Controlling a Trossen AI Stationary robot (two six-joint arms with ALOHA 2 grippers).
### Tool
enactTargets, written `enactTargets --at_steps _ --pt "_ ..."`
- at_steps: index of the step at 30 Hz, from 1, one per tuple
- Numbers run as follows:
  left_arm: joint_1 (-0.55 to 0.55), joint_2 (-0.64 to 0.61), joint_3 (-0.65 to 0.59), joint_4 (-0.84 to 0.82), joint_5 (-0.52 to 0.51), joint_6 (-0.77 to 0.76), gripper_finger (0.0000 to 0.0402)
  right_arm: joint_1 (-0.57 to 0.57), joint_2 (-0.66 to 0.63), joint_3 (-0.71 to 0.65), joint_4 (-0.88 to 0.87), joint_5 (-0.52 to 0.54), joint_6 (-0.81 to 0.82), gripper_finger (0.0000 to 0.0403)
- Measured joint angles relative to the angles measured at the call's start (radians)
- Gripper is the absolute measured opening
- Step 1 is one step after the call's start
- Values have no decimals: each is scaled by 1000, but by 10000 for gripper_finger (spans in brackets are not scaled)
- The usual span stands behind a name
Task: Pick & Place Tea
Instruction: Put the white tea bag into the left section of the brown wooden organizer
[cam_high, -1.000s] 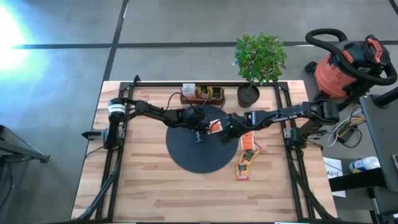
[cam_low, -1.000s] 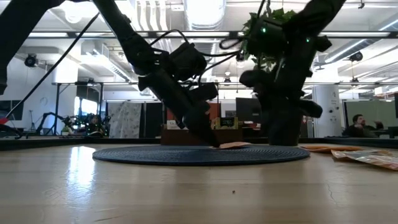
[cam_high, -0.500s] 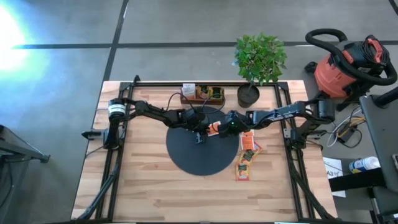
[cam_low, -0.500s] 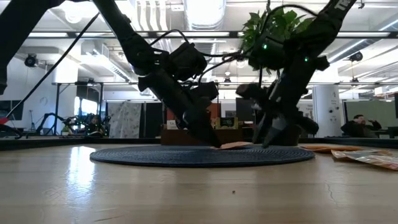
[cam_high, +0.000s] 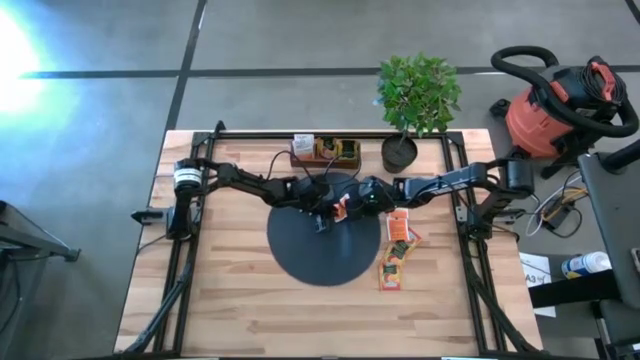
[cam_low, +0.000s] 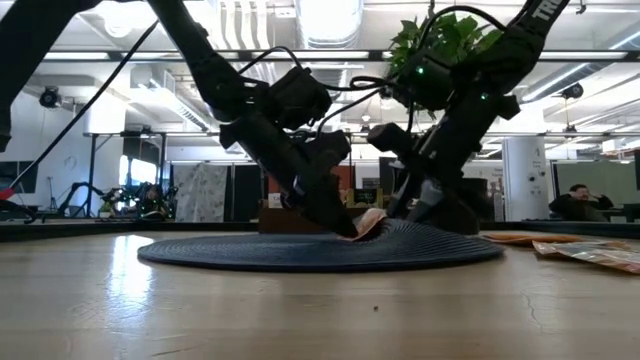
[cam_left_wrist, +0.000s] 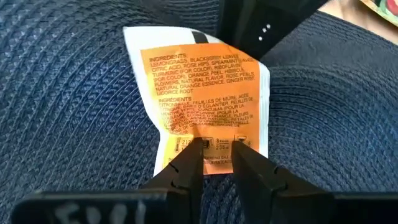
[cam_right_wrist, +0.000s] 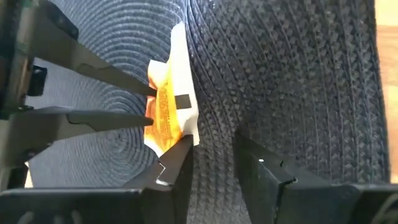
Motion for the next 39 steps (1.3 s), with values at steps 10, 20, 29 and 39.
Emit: enactTargets --at_steps 10,20,29,39 --pt "-3 -1 -42 21 9 -24 85 0 -46 0 2 21 -12 114" --pt "-2 -1 -47 36 7 -26 85 -2 -36 -1 0 23 -56 129" --pt "-2 0 -47 37 3 -26 85 -2 11 -5 74 12 -69 163" --pt "-2 -2 -47 49 -5 -26 85 -5 25 11 107 -105 -98 141"
